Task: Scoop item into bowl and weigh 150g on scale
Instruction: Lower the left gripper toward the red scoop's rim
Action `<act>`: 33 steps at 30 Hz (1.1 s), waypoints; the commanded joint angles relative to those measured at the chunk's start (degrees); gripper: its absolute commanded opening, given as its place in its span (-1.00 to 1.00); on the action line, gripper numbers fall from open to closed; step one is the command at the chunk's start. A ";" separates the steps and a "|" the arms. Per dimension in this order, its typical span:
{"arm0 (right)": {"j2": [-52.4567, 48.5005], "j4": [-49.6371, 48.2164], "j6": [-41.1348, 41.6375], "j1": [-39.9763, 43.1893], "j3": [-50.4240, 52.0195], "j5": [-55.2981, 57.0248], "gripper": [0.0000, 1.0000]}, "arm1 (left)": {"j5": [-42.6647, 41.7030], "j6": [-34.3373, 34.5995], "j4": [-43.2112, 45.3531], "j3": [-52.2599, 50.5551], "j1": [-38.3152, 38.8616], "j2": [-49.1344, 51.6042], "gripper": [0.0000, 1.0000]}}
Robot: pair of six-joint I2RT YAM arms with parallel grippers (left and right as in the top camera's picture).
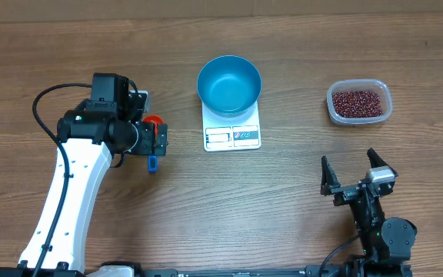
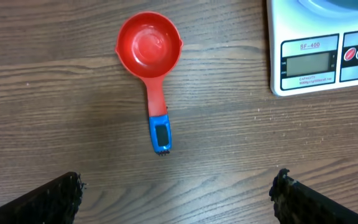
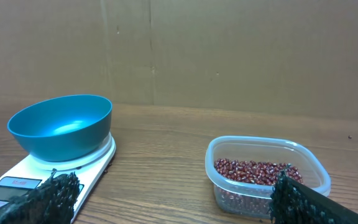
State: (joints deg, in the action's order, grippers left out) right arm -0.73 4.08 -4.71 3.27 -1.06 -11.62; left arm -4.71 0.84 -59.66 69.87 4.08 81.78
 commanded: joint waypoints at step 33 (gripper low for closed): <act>0.55 -0.31 0.17 -0.31 0.61 0.44 1.00 | 7.28 -1.73 3.80 0.24 -0.33 2.05 0.99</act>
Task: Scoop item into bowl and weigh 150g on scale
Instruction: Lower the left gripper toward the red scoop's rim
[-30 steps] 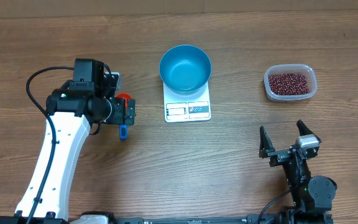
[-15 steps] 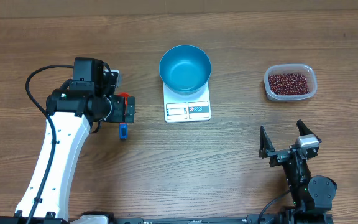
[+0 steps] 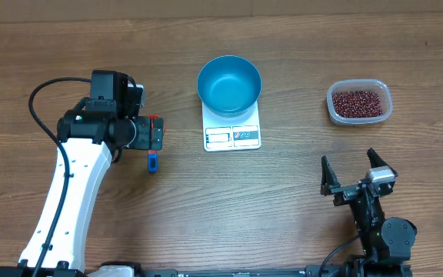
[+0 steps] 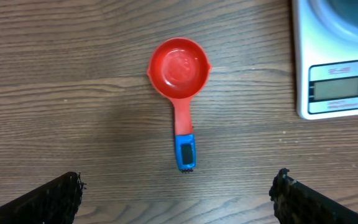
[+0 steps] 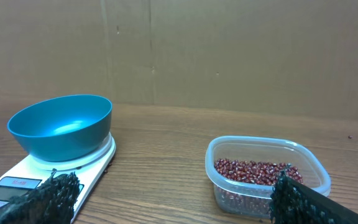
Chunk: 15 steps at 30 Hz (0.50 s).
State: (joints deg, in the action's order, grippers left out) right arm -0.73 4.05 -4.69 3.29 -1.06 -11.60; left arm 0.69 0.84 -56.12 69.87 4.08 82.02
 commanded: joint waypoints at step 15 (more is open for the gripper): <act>0.55 -0.26 0.15 -0.33 0.61 0.42 1.00 | -0.02 -2.14 4.37 0.42 -1.92 10.58 0.99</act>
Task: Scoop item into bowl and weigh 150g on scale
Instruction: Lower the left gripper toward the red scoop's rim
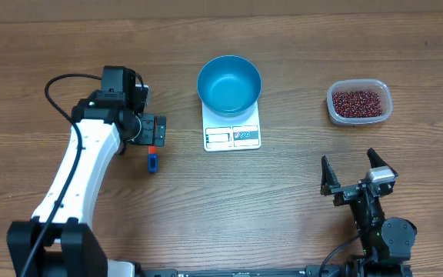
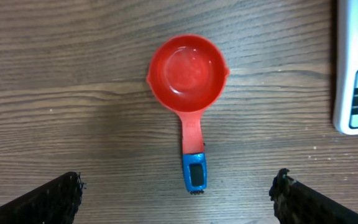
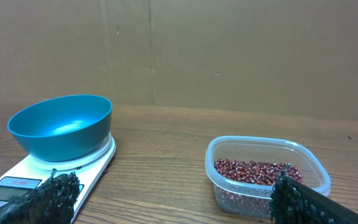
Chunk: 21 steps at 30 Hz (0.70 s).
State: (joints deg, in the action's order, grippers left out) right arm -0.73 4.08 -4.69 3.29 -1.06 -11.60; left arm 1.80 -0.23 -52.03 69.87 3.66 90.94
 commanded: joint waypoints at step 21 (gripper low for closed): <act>0.55 -0.31 0.15 -0.33 0.61 0.42 1.00 | -2.03 -4.48 2.54 2.60 -9.16 7.06 0.99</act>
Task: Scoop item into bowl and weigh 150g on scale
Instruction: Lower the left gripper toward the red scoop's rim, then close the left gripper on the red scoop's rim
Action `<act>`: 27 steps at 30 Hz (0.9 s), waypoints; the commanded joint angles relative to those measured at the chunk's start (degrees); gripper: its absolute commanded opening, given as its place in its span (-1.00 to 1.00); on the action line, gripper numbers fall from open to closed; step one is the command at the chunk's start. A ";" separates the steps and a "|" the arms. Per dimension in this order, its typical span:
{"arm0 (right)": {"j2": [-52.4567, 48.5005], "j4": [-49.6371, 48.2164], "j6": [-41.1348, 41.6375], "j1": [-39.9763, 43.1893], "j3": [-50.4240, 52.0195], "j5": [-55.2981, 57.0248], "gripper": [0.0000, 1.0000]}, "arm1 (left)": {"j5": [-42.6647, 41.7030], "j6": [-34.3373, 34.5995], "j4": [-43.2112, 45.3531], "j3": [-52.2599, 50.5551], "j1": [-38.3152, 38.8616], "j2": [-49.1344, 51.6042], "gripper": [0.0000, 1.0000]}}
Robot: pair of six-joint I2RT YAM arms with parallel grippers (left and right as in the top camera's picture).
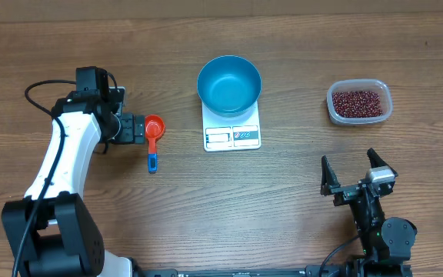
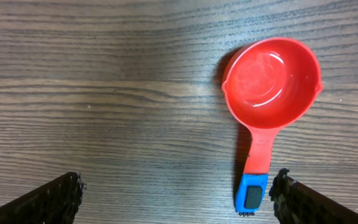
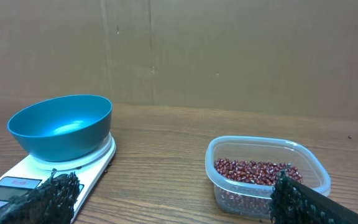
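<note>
A red scoop (image 1: 154, 127) with a blue handle tip lies on the table, left of the scale, and its cup is empty. In the left wrist view the scoop (image 2: 272, 84) sits to the right, its blue tip just inside the right finger. My left gripper (image 1: 131, 128) hangs open just left of the scoop; it (image 2: 176, 199) holds nothing. The blue bowl (image 1: 229, 83) stands empty on the white scale (image 1: 232, 135). Red beans fill a clear tub (image 1: 359, 102) at the far right. My right gripper (image 1: 350, 165) rests open near the front edge, well short of the tub (image 3: 263, 171).
The left arm's black cable (image 1: 41, 96) loops over the table to the left of the scoop. A brown cardboard wall (image 3: 229, 50) stands behind the table. The bowl (image 3: 61, 124) and scale (image 3: 17, 183) show at the left of the right wrist view.
My left gripper has moved left: it was over the scoop and now is beside it, so the red cup shows from overhead. The scale has left the left wrist view. The right arm is unmoved.
My open left gripper was over the scoop, with the scale at the right of its view. It then had the scoop centred, then larger in view. Now it stands left of the scoop. The scoop, bowl, tub and right arm stayed put throughout.
</note>
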State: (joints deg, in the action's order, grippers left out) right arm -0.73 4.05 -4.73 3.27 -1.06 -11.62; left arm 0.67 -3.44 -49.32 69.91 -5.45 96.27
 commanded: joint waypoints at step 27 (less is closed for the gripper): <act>0.55 -0.28 0.20 -0.31 0.61 0.44 1.00 | -1.75 -1.25 -5.73 15.50 5.35 15.06 0.99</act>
State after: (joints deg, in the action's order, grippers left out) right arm -0.73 4.05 -4.73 3.27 -1.06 -11.60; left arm -0.71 -4.69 -55.27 84.05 0.05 109.67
